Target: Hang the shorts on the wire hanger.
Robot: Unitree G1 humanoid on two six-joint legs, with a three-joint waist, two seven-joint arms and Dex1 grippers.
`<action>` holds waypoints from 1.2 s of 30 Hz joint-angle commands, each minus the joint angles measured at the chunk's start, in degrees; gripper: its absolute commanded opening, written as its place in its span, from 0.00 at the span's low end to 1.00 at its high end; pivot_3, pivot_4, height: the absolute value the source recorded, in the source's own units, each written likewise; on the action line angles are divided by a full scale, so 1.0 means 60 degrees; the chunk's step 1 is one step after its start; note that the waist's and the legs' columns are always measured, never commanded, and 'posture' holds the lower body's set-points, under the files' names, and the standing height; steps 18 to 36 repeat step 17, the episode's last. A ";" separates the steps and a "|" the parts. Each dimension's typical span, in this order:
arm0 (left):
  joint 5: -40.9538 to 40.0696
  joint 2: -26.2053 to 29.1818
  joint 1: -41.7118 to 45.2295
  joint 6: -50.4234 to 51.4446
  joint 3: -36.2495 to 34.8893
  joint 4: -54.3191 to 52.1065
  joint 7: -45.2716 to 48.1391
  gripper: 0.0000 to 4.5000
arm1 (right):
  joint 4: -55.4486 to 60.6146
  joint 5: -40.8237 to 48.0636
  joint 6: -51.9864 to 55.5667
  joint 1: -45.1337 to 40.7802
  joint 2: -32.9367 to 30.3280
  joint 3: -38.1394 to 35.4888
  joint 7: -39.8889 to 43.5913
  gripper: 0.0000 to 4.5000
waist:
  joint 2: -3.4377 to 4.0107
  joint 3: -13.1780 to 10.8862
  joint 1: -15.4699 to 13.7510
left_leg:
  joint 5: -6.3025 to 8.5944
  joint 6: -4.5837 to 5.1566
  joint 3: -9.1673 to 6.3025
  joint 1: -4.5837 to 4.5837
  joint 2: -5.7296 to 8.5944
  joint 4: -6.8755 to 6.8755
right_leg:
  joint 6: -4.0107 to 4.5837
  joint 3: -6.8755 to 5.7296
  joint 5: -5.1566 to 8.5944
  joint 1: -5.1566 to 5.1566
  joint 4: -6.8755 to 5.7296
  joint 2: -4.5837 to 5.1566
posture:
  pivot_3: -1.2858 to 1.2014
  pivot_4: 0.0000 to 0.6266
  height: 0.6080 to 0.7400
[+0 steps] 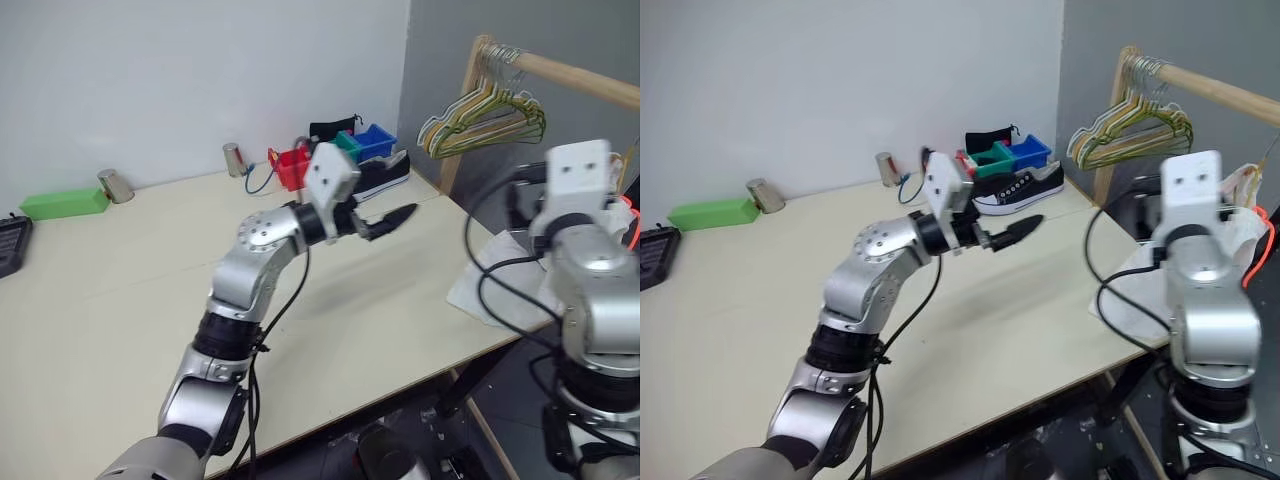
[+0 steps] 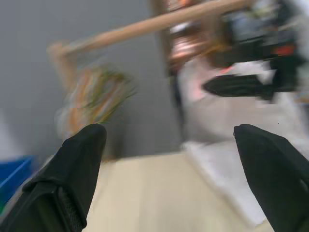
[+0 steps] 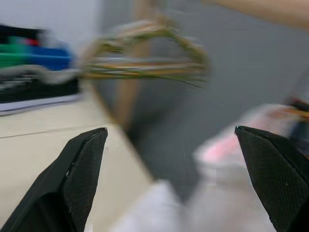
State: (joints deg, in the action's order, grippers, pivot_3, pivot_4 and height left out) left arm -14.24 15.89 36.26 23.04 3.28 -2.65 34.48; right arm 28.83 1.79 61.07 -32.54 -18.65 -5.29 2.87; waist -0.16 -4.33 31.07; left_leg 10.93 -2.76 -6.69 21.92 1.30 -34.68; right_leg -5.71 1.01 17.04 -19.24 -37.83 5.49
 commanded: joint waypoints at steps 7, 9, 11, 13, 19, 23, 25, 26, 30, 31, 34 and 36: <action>0.0980 0.0156 -0.3543 0.0820 -0.1768 -0.2266 -0.3161 1.00 | -0.4610 0.0051 -0.5224 -0.0251 0.1871 0.1562 0.0626 1.00 | -0.0067 0.0020 -0.1632 | 0.0000 -0.0002 -0.0078 0.0022 0.0019 0.0000 | 0.0002 -0.0023 -0.0001 -0.0014 -0.0028 -0.0009 | 0.46 0.00 1.00; 0.1138 -0.0071 -0.4280 0.0887 -0.1896 -0.2642 -0.3694 1.00 | -0.5514 0.0100 -0.5796 -0.0211 0.2197 0.1585 0.0581 1.00 | -0.0070 0.0028 -0.2219 | 0.0001 -0.0004 -0.0121 0.0021 0.0020 0.0000 | 0.0004 -0.0021 -0.0002 -0.0013 -0.0030 -0.0023 | 0.48 0.00 1.00; 0.1173 -0.0369 -0.4794 0.0857 -0.2050 -0.2829 -0.4124 1.00 | -0.6328 0.0145 -0.6185 -0.0146 0.2507 0.1448 0.0359 1.00 | -0.0073 0.0027 -0.2641 | 0.0004 -0.0010 -0.0146 0.0013 0.0020 0.0001 | 0.0006 -0.0015 -0.0003 -0.0004 -0.0026 -0.0038 | 0.49 0.00 1.00; 0.1247 -0.0597 -0.5129 0.0757 -0.2109 -0.2863 -0.4446 1.00 | -0.6979 0.0094 -0.6518 -0.0063 0.2669 0.1317 0.0108 1.00 | -0.0077 0.0028 -0.3170 | 0.0001 -0.0014 -0.0154 0.0023 0.0029 0.0001 | 0.0019 -0.0015 -0.0009 -0.0014 -0.0027 -0.0052 | 0.50 0.00 1.00; 0.1217 -0.0876 -0.5286 0.0533 -0.2419 -0.2484 -0.4912 1.00 | -0.7964 -0.0024 -0.7140 0.0003 0.2778 0.1170 -0.0230 1.00 | -0.0077 0.0028 -0.3840 | 0.0001 -0.0018 -0.0172 0.0023 0.0033 -0.0001 | 0.0096 -0.0016 -0.0033 -0.0054 -0.0026 -0.0078 | 0.50 0.00 1.00; 0.1217 -0.0876 -0.5286 0.0533 -0.2419 -0.2484 -0.4912 1.00 | -0.7964 -0.0024 -0.7140 0.0003 0.2778 0.1170 -0.0230 1.00 | -0.0077 0.0028 -0.3840 | 0.0001 -0.0018 -0.0172 0.0023 0.0033 -0.0001 | 0.0096 -0.0016 -0.0033 -0.0054 -0.0026 -0.0078 | 0.50 0.00 1.00; 0.1217 -0.0876 -0.5286 0.0533 -0.2419 -0.2484 -0.4912 1.00 | -0.7964 -0.0024 -0.7140 0.0003 0.2778 0.1170 -0.0230 1.00 | -0.0077 0.0028 -0.3840 | 0.0001 -0.0018 -0.0172 0.0023 0.0033 -0.0001 | 0.0096 -0.0016 -0.0033 -0.0054 -0.0026 -0.0078 | 0.50 0.00 1.00; 0.1217 -0.0876 -0.5286 0.0533 -0.2419 -0.2484 -0.4912 1.00 | -0.7964 -0.0024 -0.7140 0.0003 0.2778 0.1170 -0.0230 1.00 | -0.0077 0.0028 -0.3840 | 0.0001 -0.0018 -0.0172 0.0023 0.0033 -0.0001 | 0.0096 -0.0016 -0.0033 -0.0054 -0.0026 -0.0078 | 0.50 0.00 1.00; 0.1217 -0.0876 -0.5286 0.0533 -0.2419 -0.2484 -0.4912 1.00 | -0.7964 -0.0024 -0.7140 0.0003 0.2778 0.1170 -0.0230 1.00 | -0.0077 0.0028 -0.3840 | 0.0001 -0.0018 -0.0172 0.0023 0.0033 -0.0001 | 0.0096 -0.0016 -0.0033 -0.0054 -0.0026 -0.0078 | 0.50 0.00 1.00; 0.1217 -0.0876 -0.5286 0.0533 -0.2419 -0.2484 -0.4912 1.00 | -0.7964 -0.0024 -0.7140 0.0003 0.2778 0.1170 -0.0230 1.00 | -0.0077 0.0028 -0.3840 | 0.0001 -0.0018 -0.0172 0.0023 0.0033 -0.0001 | 0.0096 -0.0016 -0.0033 -0.0054 -0.0026 -0.0078 | 0.50 0.00 1.00; 0.1217 -0.0876 -0.5286 0.0533 -0.2419 -0.2484 -0.4912 1.00 | -0.7964 -0.0024 -0.7140 0.0003 0.2778 0.1170 -0.0230 1.00 | -0.0077 0.0028 -0.3840 | 0.0001 -0.0018 -0.0172 0.0023 0.0033 -0.0001 | 0.0096 -0.0016 -0.0033 -0.0054 -0.0026 -0.0078 | 0.50 0.00 1.00; 0.1217 -0.0876 -0.5286 0.0533 -0.2419 -0.2484 -0.4912 1.00 | -0.7964 -0.0024 -0.7140 0.0003 0.2778 0.1170 -0.0230 1.00 | -0.0077 0.0028 -0.3840 | 0.0001 -0.0018 -0.0172 0.0023 0.0033 -0.0001 | 0.0096 -0.0016 -0.0033 -0.0054 -0.0026 -0.0078 | 0.50 0.00 1.00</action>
